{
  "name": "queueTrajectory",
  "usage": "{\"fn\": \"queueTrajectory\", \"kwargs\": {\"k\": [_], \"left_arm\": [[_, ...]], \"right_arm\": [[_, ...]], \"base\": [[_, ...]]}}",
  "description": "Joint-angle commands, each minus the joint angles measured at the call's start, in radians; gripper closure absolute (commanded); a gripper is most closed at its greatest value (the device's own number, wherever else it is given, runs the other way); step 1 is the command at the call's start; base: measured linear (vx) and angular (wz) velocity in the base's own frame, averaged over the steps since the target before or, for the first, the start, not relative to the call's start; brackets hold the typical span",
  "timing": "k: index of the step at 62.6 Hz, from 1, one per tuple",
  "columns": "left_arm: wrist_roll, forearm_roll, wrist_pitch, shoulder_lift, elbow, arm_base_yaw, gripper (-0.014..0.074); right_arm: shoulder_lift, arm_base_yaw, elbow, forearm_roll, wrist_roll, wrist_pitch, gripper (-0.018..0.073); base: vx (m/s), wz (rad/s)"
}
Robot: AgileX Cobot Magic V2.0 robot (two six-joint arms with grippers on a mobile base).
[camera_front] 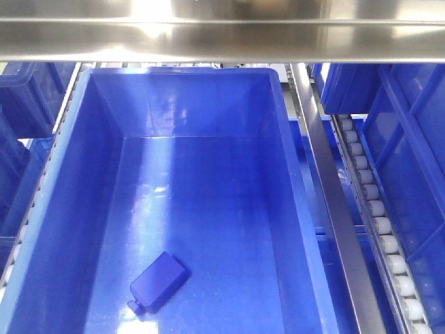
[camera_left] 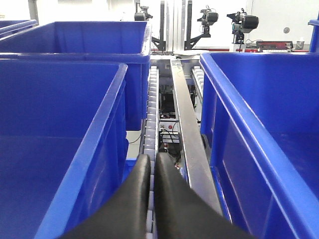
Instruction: Pour parts from conveyor to right shelf
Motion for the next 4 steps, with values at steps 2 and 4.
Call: {"fn": "queueTrajectory", "kwargs": {"k": [2, 4], "left_arm": [[-0.011, -0.001, -0.069, -0.015, 0.032, 0.003, 0.0603], [-0.011, -0.001, -0.069, -0.015, 0.032, 0.003, 0.0603]], "right_arm": [[0.015, -0.003, 0.015, -0.006, -0.007, -0.075, 0.0568], [0.015, -0.003, 0.015, -0.006, -0.007, -0.075, 0.0568]], "base": [[0.00, 0.00], [0.00, 0.00]]}}
